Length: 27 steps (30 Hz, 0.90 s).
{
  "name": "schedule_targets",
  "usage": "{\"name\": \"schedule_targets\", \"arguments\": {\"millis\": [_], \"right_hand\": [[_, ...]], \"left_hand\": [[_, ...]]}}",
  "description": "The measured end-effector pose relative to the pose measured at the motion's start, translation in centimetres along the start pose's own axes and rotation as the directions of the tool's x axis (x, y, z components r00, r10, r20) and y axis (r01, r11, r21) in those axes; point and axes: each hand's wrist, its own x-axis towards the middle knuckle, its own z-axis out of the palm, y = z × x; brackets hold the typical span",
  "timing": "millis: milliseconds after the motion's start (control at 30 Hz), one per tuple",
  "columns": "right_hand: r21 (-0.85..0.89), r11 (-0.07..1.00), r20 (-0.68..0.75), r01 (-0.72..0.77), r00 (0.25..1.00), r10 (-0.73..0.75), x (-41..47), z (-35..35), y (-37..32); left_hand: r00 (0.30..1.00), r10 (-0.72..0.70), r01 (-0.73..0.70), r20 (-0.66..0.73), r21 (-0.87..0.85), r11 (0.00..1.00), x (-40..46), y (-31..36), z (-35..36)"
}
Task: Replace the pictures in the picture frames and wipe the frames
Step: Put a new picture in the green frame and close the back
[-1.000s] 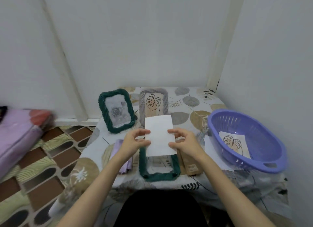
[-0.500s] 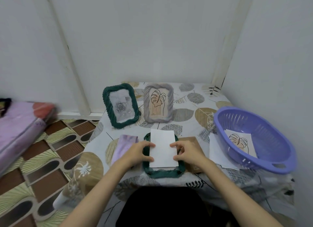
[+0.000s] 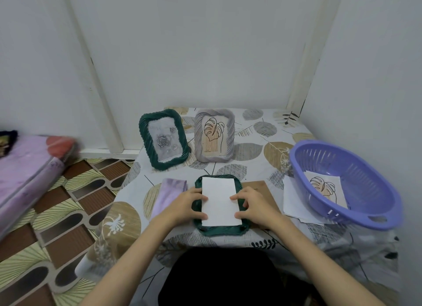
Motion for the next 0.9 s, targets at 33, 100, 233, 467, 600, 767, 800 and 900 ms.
{"name": "schedule_targets", "arguments": {"millis": [33,100,233,467,600,767,800,900], "right_hand": [[0.003,1.000,0.004,0.001,1.000,-0.001,0.0,0.0,0.0],[0.000,1.000,-0.003,0.005,1.000,-0.005,-0.1,0.0,-0.1],[-0.151,0.989,-0.034,0.014,0.999,-0.020,0.2,-0.1,-0.4],[-0.347,0.938,0.115,-0.002,0.992,0.045,0.6,0.4,-0.8],[-0.357,0.934,0.137,-0.006,0.989,0.059,0.7,0.4,-0.9],[-0.359,0.933,0.152,-0.004,0.986,0.062,0.6,0.2,-1.0],[-0.352,0.936,0.147,-0.007,0.987,0.063,0.7,0.2,-1.0],[-0.329,0.944,0.089,-0.033,0.994,0.066,0.8,0.5,-1.1]], "left_hand": [[1.000,0.003,-0.003,0.005,0.004,1.000,0.0,0.0,0.0],[1.000,0.003,-0.004,0.019,0.012,1.000,0.1,0.0,-0.2],[0.999,-0.004,0.003,0.047,0.023,1.000,0.2,0.1,-0.4],[0.995,-0.006,0.002,0.102,0.038,0.999,0.7,0.2,-0.8],[0.989,-0.019,0.010,0.149,0.062,0.998,1.1,0.3,-1.1],[0.982,-0.018,-0.002,0.186,0.111,0.994,1.2,0.1,-1.2],[0.983,-0.014,-0.007,0.184,0.111,0.994,1.2,0.0,-1.2],[0.984,0.000,-0.020,0.175,0.112,0.994,1.2,-0.2,-1.2]]}}
